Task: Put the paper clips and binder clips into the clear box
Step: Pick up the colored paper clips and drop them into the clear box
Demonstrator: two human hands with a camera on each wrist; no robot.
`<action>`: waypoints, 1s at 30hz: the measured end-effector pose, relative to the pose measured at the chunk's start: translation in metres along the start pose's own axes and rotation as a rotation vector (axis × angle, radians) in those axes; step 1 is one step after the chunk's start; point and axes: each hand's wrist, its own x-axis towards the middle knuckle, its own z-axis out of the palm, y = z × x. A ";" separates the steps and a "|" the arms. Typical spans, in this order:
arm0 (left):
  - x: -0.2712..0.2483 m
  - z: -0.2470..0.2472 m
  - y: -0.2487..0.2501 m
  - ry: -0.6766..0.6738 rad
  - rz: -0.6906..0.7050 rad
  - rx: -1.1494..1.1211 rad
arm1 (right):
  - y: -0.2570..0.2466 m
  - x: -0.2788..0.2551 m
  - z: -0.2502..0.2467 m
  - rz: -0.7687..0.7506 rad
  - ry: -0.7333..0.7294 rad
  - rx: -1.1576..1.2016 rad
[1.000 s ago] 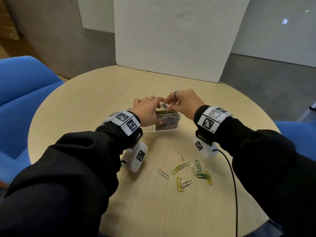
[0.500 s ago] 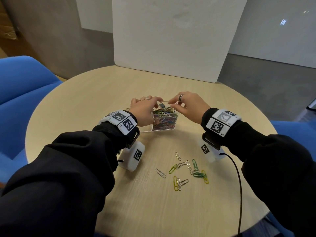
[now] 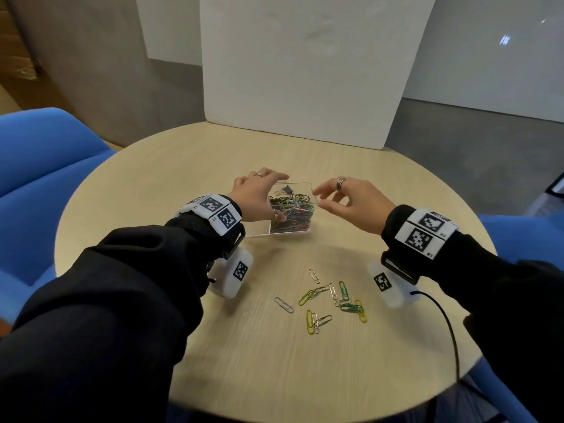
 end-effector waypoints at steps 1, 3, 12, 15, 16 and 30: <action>-0.003 -0.003 0.003 0.042 0.014 -0.034 | -0.001 -0.008 -0.002 0.010 -0.067 -0.002; -0.012 -0.009 0.010 0.158 0.075 -0.052 | -0.002 -0.024 -0.006 0.052 -0.251 -0.028; -0.075 0.003 0.037 -0.509 0.169 0.095 | 0.008 -0.080 0.007 0.358 -0.663 -0.021; -0.081 0.017 0.040 -0.615 0.141 0.163 | 0.007 -0.087 0.012 0.399 -0.657 0.051; -0.081 0.021 0.042 -0.618 0.142 0.167 | 0.006 -0.087 0.015 0.394 -0.651 0.068; -0.082 0.039 0.076 -0.542 0.040 0.068 | 0.008 -0.074 0.014 0.278 -0.516 0.114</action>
